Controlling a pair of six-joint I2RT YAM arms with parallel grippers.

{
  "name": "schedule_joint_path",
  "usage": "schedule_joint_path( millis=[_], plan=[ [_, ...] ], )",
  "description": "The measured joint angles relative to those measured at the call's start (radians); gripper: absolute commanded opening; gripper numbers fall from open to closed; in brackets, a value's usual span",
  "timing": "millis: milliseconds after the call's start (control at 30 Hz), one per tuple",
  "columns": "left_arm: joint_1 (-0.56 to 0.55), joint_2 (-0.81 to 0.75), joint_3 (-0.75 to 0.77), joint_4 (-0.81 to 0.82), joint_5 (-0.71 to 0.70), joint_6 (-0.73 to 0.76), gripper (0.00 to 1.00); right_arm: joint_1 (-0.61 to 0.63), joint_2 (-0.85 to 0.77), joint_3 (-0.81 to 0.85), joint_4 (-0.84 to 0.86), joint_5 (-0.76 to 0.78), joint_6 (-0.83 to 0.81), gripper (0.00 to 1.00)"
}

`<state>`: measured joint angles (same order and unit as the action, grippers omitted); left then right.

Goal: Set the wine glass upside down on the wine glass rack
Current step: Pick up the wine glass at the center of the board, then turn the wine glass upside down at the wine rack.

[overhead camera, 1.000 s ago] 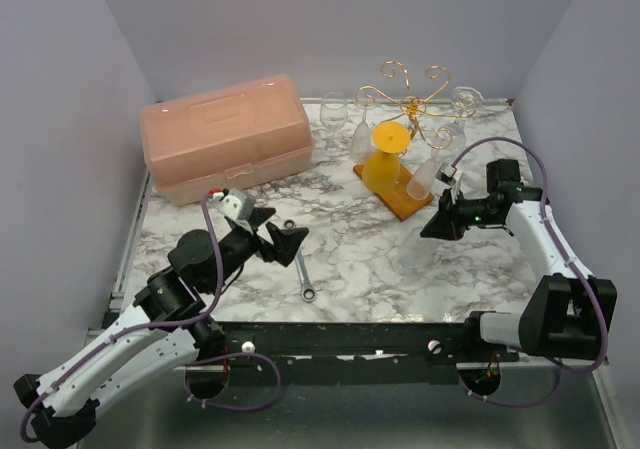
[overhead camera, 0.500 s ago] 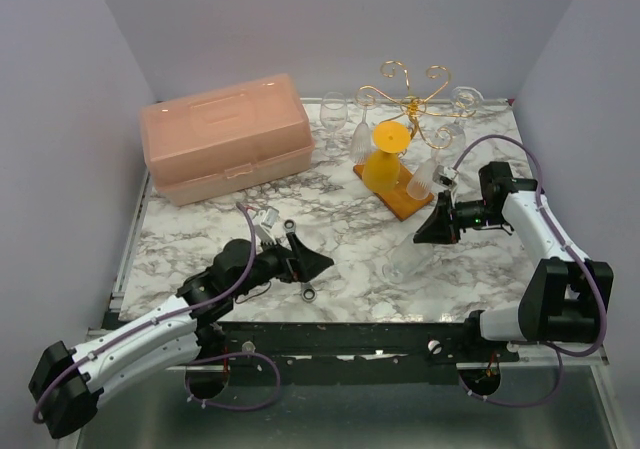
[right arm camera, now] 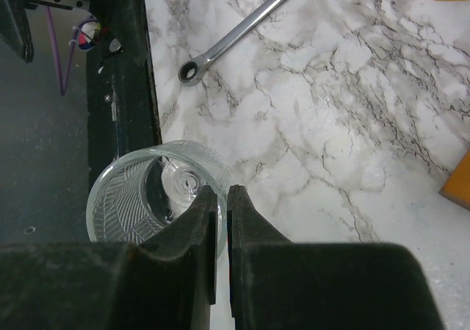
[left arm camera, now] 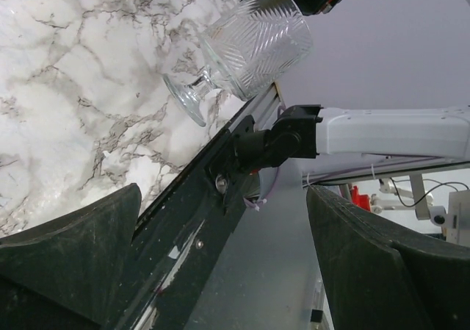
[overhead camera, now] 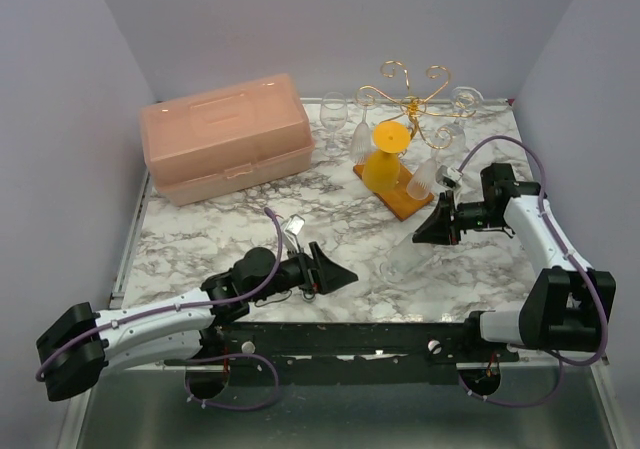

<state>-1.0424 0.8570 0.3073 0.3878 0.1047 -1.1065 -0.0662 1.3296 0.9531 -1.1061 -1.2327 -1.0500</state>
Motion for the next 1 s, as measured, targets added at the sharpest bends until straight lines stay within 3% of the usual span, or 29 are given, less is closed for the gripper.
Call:
schedule_joint_path(
  millis=[1000],
  plan=[
    [-0.061, 0.156, -0.054, 0.229, -0.094, -0.086, 0.97, 0.002, -0.017, -0.024, -0.023, -0.072, -0.040, 0.00]
  ],
)
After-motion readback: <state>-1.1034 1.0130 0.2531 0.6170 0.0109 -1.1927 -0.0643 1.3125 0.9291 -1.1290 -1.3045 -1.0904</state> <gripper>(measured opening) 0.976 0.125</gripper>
